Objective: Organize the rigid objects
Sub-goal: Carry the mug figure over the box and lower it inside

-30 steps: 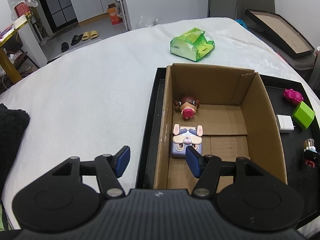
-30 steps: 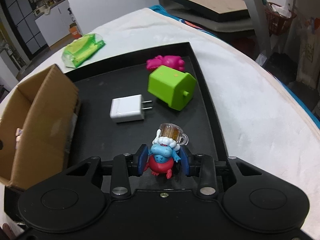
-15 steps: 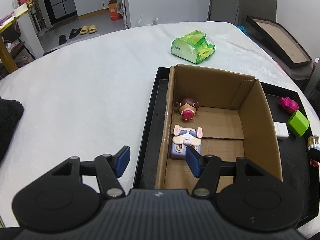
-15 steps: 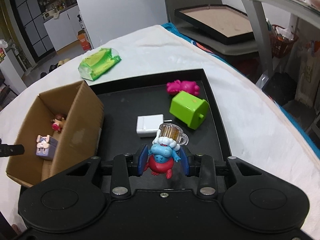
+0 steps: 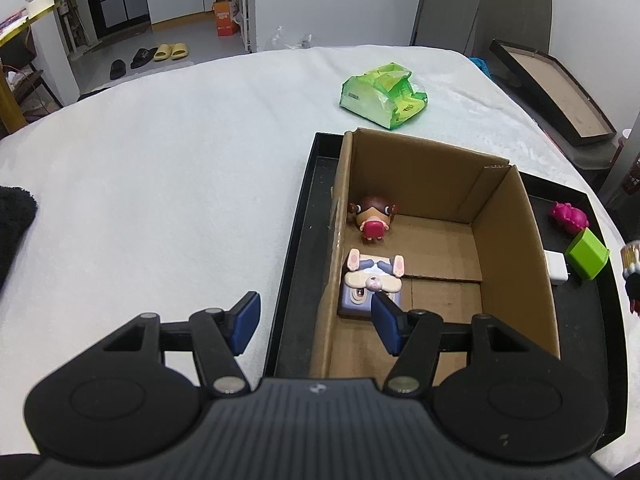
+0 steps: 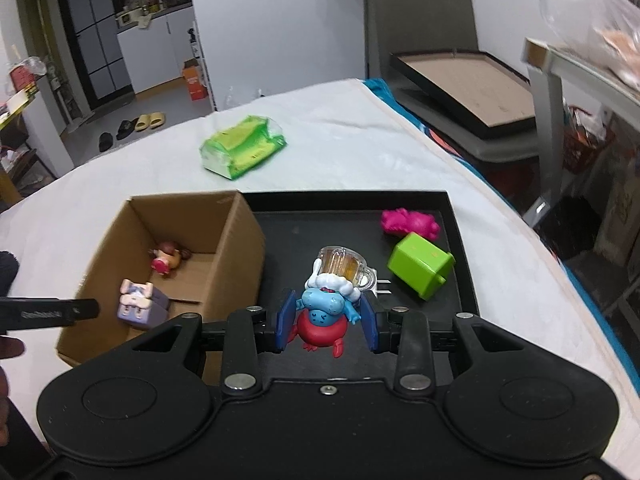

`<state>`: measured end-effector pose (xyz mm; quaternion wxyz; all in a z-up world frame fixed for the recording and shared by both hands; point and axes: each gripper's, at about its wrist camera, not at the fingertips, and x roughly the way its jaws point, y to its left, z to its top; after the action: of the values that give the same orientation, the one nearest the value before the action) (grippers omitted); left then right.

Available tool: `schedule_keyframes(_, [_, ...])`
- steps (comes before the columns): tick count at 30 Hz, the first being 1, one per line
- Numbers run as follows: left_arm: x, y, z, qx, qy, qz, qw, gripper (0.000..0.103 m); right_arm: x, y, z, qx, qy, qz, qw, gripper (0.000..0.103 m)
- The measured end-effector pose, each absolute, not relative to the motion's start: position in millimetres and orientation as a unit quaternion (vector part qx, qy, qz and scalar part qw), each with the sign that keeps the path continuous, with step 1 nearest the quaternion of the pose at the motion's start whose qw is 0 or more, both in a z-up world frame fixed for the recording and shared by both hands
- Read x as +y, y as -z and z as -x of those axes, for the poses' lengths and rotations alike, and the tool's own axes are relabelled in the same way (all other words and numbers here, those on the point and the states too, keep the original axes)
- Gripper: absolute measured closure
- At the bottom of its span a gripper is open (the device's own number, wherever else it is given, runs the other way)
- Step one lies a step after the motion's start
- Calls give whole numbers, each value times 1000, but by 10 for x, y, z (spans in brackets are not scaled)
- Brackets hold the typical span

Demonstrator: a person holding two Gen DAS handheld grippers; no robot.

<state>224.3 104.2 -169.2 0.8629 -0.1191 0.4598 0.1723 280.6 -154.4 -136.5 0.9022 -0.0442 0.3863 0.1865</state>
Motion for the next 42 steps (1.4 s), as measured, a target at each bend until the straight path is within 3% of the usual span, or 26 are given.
schedule_keyframes(12, [1099,1728,-2200,449,-146,132,871,44,-1095,1169,-2719,374,-212,59,901,68])
schedule_keyframes(17, [1132,1728,-2164,442,-138,141,875,49,-912,1165,-2699,373,-221,67,899,68])
schedule_keyframes(20, [1124,1721,-2147,436,-133,137,879,63,-795,1156,-2702,373,-225,70,897,68])
schedule_keyframes(22, [1145,1744,-2159,440,-130,143,877,80,-703,1156,-2703,374,-229,74,896,68])
schedule_keyframes(25, [1189,1778,-2157,443,-122,160,874,94,-576,1165,-2707,374,-235,81,894,68])
schedule_keyframes(42, [1318,1822,-2106,437,-89,202,872,94,41,1368,-2871,385,-250,126,880,68])
